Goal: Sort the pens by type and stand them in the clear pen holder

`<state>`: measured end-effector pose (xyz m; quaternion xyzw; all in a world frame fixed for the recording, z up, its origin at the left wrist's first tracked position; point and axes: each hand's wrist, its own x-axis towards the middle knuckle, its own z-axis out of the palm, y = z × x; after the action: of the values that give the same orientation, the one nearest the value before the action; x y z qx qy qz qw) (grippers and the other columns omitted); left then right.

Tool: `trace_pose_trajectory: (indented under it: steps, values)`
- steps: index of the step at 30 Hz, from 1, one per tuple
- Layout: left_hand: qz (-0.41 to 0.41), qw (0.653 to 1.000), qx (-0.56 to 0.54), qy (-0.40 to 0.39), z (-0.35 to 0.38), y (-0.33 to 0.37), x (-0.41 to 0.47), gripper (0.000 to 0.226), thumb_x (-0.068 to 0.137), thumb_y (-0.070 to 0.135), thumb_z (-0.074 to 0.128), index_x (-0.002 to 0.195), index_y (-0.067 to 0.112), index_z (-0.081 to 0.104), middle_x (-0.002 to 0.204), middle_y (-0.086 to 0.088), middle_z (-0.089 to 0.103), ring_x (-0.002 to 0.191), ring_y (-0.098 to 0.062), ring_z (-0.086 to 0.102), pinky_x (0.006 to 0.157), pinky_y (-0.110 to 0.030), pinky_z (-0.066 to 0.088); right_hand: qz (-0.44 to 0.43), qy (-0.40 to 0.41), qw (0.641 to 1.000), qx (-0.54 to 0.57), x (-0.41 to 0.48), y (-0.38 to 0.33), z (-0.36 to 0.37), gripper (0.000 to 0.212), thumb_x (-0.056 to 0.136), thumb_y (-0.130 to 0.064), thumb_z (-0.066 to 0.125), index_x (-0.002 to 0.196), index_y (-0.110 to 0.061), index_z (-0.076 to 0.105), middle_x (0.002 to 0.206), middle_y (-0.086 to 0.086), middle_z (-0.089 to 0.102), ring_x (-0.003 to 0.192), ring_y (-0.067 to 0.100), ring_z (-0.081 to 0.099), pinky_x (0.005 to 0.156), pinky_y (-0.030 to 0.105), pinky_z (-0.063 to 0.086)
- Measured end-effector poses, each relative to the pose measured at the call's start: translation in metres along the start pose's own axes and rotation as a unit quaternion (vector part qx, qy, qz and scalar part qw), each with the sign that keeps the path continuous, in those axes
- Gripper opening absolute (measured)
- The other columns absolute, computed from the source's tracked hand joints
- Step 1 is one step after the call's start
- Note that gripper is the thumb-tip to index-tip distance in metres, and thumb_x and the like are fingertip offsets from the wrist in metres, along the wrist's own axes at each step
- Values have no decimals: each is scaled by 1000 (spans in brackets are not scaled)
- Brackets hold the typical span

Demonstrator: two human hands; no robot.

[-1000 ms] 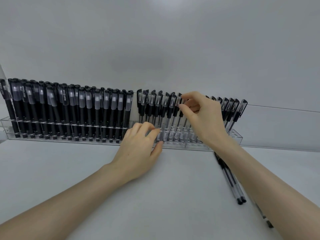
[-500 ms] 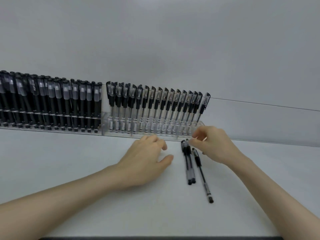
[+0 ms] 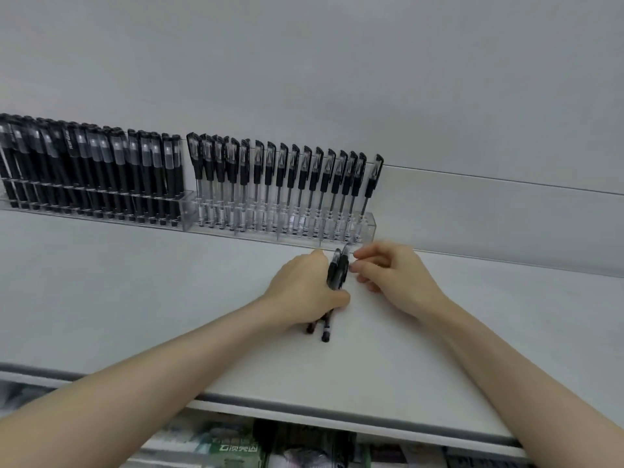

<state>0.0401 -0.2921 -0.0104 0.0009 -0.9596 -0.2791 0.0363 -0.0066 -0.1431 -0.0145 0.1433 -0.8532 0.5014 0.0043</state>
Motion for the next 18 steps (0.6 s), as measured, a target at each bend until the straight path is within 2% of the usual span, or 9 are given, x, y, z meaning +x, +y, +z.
trace_pose_trajectory:
  steps: [3,5,9,11,14,16,18]
  values:
    - [-2,1000,23,-15,-5,2,9,27,82,29,63,96,7,54,93,-6,59,87,-25,57,70,-34,45,-13,-15,1000,8,-1,-2,3,12,88,-10,61,97,-17,60,86,12,72,81,32,66,77,42,53]
    - [7,999,35,-40,-9,1,14,20,84,27,61,85,10,51,82,-4,55,79,-24,53,62,-32,39,-14,-17,1000,14,-1,-2,3,16,88,-14,62,103,-16,57,85,9,73,84,31,67,79,43,53]
    - [37,995,11,-87,-17,-1,18,24,89,19,53,70,14,39,63,-1,47,57,-17,44,49,-24,33,3,-25,996,85,-5,-5,1,32,89,-15,64,117,-9,51,89,8,73,80,20,68,69,32,55]
    - [60,992,-44,-102,-21,-2,13,25,94,15,46,70,15,37,61,0,38,53,-16,35,45,-23,28,8,-35,987,154,-9,-10,0,37,89,-13,64,121,-8,46,90,9,71,75,15,67,62,26,55]
    - [77,980,-145,-108,-27,-7,2,19,98,14,38,78,15,38,68,-3,29,61,-16,29,53,-27,27,-5,-42,974,221,-14,-20,1,42,88,-13,66,123,-11,45,90,5,72,74,12,70,61,24,56]
    - [73,963,-233,-116,-30,-11,-5,16,99,15,37,84,13,40,70,-4,33,62,-17,34,58,-31,31,-21,-46,968,247,-17,-26,3,42,86,-12,67,123,-10,47,87,3,73,74,12,69,62,24,56]
    - [65,940,-312,-119,-33,-14,-12,15,100,17,38,88,12,45,68,0,45,59,-15,45,54,-29,39,-34,-40,963,263,-17,-32,7,43,84,-9,68,123,-8,49,84,4,73,73,13,68,62,23,55]
